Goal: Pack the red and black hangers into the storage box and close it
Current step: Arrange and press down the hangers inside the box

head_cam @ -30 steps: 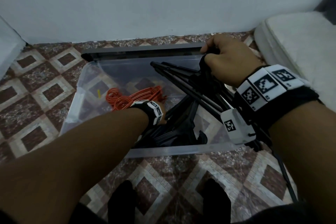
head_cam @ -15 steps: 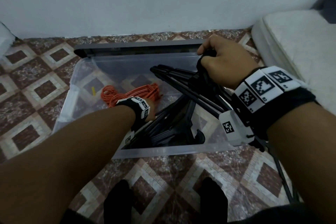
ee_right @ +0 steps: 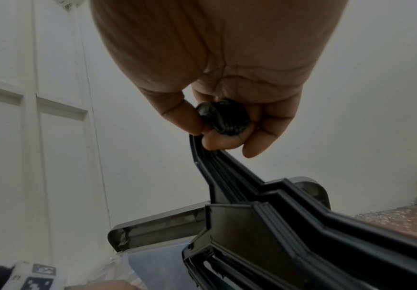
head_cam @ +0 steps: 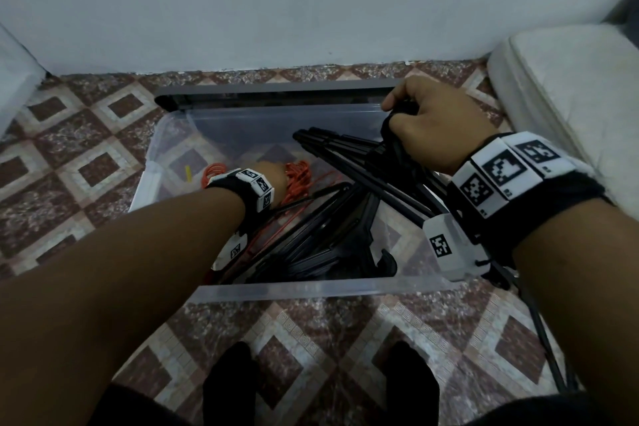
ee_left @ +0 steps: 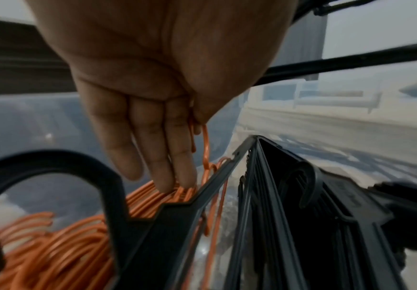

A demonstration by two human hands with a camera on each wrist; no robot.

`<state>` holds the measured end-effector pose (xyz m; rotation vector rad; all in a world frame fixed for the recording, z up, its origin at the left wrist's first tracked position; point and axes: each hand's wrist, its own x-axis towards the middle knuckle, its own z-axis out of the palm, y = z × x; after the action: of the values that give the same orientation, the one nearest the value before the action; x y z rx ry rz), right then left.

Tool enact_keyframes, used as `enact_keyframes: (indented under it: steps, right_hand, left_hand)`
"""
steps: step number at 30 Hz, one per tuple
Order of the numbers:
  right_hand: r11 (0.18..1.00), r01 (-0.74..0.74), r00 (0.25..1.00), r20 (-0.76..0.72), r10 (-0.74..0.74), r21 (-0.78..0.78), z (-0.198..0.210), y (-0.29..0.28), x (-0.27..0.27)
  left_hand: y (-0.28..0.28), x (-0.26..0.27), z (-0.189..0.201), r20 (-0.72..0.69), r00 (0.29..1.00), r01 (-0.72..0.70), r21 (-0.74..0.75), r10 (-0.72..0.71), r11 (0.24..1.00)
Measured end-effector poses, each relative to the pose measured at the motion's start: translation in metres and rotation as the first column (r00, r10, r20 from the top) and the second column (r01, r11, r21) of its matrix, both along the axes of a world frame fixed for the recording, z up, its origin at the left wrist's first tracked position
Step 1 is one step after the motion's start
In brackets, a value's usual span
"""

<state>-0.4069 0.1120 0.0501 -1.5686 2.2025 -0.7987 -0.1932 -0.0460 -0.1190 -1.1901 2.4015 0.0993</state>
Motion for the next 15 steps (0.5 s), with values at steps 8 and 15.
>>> enact_keyframes:
  steps: [8, 15]
  right_hand:
    - [1.000, 0.002, 1.000, 0.006, -0.002, 0.007, -0.001, 0.001, -0.001]
    - [1.000, 0.003, 1.000, -0.013, -0.003, 0.012, -0.002, 0.000, -0.002]
  left_hand:
    - [-0.005, 0.018, -0.014, 0.063, 0.997, 0.034, -0.010, -0.033, 0.999]
    - [-0.009, 0.035, -0.019, 0.204, 0.979, 0.002, -0.034, 0.005, 0.999]
